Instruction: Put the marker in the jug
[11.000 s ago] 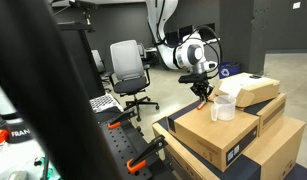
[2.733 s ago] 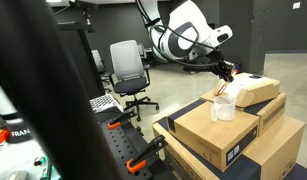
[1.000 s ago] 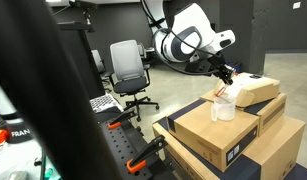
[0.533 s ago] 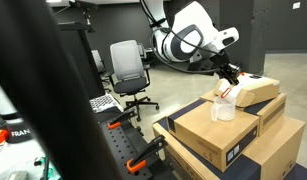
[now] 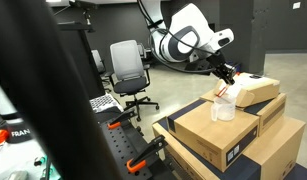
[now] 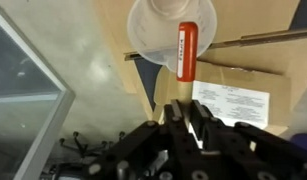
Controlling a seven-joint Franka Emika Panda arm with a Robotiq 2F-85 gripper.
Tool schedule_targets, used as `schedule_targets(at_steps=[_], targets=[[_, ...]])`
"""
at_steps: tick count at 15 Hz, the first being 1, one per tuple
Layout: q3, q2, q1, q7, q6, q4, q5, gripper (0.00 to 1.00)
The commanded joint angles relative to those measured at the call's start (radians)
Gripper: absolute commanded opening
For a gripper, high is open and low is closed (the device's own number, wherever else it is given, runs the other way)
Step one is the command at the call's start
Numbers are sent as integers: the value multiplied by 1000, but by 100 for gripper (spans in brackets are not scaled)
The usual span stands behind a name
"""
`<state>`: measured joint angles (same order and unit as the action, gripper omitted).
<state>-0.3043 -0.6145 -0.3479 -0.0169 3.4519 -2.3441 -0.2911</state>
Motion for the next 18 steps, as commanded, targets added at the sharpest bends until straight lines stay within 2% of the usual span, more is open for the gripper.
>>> schedule_targets(at_steps=[1, 8, 12, 18], targets=[[10, 6, 7, -3, 8, -5, -4, 4], [54, 11, 58, -5, 7, 0, 19, 4], [8, -7, 11, -11, 8, -1, -28, 4], [-14, 5, 1, -5, 7, -14, -28, 4]])
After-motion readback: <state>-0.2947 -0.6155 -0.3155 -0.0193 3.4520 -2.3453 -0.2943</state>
